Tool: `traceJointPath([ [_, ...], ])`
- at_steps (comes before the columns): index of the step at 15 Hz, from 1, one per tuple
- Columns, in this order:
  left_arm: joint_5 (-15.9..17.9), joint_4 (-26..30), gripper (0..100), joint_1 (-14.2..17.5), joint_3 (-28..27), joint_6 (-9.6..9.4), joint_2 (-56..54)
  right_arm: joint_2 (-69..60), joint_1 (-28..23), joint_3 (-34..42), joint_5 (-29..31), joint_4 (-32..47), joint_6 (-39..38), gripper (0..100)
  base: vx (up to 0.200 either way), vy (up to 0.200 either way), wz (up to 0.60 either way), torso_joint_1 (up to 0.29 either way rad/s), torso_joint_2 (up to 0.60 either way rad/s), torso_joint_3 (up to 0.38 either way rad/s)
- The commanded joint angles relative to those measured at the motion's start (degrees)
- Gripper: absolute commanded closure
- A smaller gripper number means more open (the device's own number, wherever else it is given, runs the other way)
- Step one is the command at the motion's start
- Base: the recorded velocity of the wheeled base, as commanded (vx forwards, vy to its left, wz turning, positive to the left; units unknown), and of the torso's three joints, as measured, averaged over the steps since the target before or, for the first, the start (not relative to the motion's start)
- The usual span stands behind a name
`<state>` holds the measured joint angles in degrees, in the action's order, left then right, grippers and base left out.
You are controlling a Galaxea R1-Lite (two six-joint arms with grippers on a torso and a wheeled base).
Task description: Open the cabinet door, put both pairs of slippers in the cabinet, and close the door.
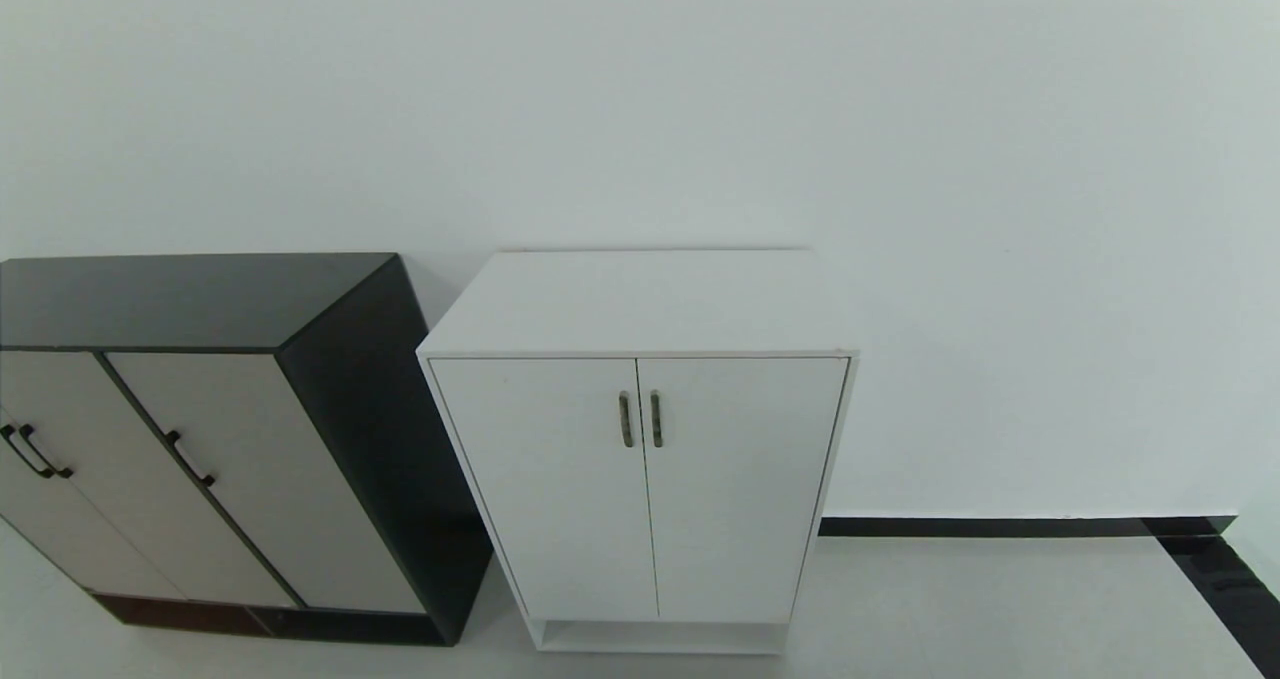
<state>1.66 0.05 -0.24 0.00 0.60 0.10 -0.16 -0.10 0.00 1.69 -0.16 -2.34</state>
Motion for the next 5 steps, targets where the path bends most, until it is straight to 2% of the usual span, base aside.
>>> traceJointPath([
  [1, 0.0, 0.0, 100, 0.0, 0.0, 0.02, 0.0, 0.2, 0.0, 0.0, 0.0, 0.0, 0.1, 100, 0.0, 0.0, 0.0, 0.0, 0.0, 0.0],
  [5, 0.0, 0.0, 100, 0.0, 0.0, 0.02, 0.0, 0.2, 0.0, 0.0, 0.2, 0.0, 0.2, 100, 0.0, 0.0, 0.0, 0.0, 0.0, 0.0],
])
